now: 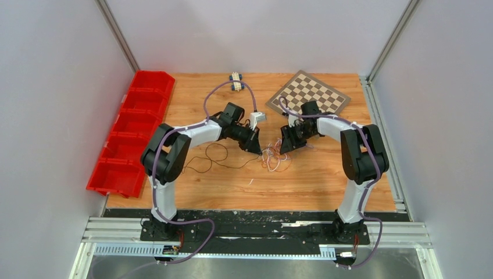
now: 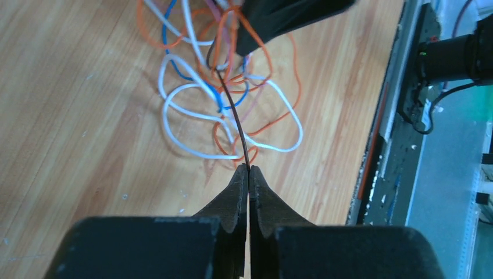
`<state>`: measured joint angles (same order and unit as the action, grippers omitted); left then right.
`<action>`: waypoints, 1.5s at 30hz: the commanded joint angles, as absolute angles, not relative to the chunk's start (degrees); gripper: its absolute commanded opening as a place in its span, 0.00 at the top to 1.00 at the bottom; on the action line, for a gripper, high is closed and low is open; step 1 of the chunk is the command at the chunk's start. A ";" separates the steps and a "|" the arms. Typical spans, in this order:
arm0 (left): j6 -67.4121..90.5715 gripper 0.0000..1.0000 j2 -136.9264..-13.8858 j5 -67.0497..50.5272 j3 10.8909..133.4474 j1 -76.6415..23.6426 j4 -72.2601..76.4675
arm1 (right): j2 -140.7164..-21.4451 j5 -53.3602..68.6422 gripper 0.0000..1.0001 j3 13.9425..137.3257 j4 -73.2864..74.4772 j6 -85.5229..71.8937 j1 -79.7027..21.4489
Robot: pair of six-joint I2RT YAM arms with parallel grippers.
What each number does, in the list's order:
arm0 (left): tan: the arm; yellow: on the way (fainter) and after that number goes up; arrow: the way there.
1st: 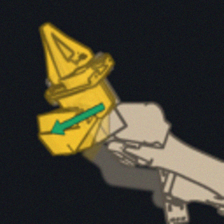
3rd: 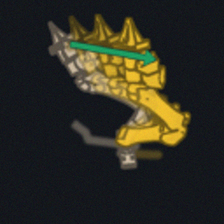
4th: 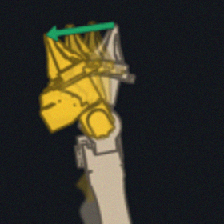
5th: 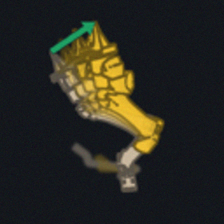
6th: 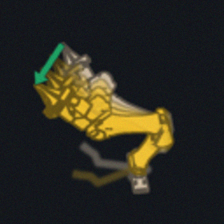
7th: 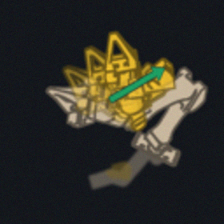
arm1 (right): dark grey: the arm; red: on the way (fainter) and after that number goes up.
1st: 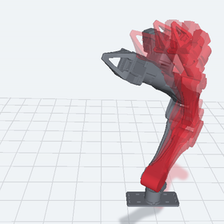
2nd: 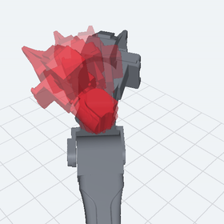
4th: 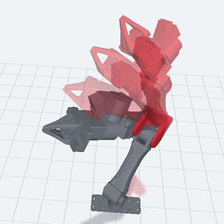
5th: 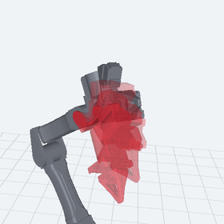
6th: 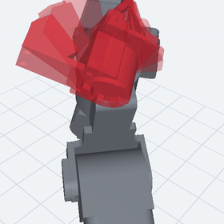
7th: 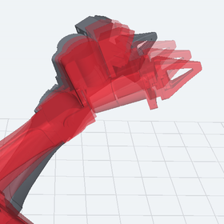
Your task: Untangle the cables
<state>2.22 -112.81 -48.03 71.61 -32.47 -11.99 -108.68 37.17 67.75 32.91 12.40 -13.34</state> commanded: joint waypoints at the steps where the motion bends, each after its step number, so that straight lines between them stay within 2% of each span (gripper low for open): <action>1: 0.53 1.00 -101.80 -52.09 72.34 -30.48 -12.33 | -108.28 25.82 0.56 66.82 29.68 12.70 -13.51; 3: 2.04 1.00 -96.90 -53.99 71.40 -27.98 -11.57 | -108.02 23.19 0.62 66.56 29.14 12.83 -13.48; 10: 4.24 1.00 -84.64 -60.46 72.38 -21.01 -15.58 | -108.52 18.18 0.66 65.64 28.50 12.66 -13.51; 12: 3.88 1.00 -82.32 -60.88 73.58 -19.40 -17.16 | -108.50 16.90 0.75 65.04 28.30 13.24 -13.51; 15: 4.92 1.00 -80.24 -61.18 76.52 -16.07 -18.81 | -108.26 14.74 0.99 64.46 28.16 14.25 -13.41; 18: 6.41 1.00 -79.10 -62.18 80.25 -10.18 -19.95 | -107.91 13.19 1.00 63.94 28.11 15.53 -13.12; 26: -6.43 1.00 -81.57 -58.62 90.13 2.11 -35.14 | -106.94 14.82 1.00 63.78 28.33 17.13 -12.20; 29: -15.59 1.00 -82.77 -54.66 88.11 2.30 -40.69 | -107.05 16.88 1.00 64.64 28.82 17.22 -12.23; 33: -29.39 0.99 -84.44 -45.14 79.63 2.37 -47.52 | -107.23 18.12 1.00 66.64 30.08 17.96 -12.20; 35: -34.12 0.78 -85.28 -40.30 75.97 2.33 -48.23 | -107.02 19.16 1.00 67.40 30.84 18.26 -12.16; 36: -35.67 0.53 -85.62 -37.94 74.86 2.31 -47.41 | -106.90 19.91 1.00 67.67 31.15 18.28 -12.14; 37: -35.67 0.42 -86.05 -36.85 72.74 2.31 -46.43 | -106.81 20.56 1.00 68.01 31.48 18.20 -12.15; 38: -34.34 0.23 -86.13 -34.55 71.70 2.30 -43.03 | -106.79 21.31 1.00 68.29 31.93 18.15 -12.16; 40: -32.08 0.07 -86.85 -31.91 69.48 2.26 -38.21 | -106.70 22.45 1.00 68.93 32.65 18.03 -12.28; 41: -31.81 0.03 -88.09 -31.29 69.22 2.28 -37.38 | -106.70 23.43 1.00 69.33 32.96 18.11 -12.27; 45: -33.54 0.00 -94.11 -26.59 70.11 1.25 -36.62 | -106.71 25.62 1.00 70.38 33.78 18.41 -12.27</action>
<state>-30.35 -91.05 -32.64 68.53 2.09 -41.28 -106.10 22.81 67.42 32.18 17.12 -12.49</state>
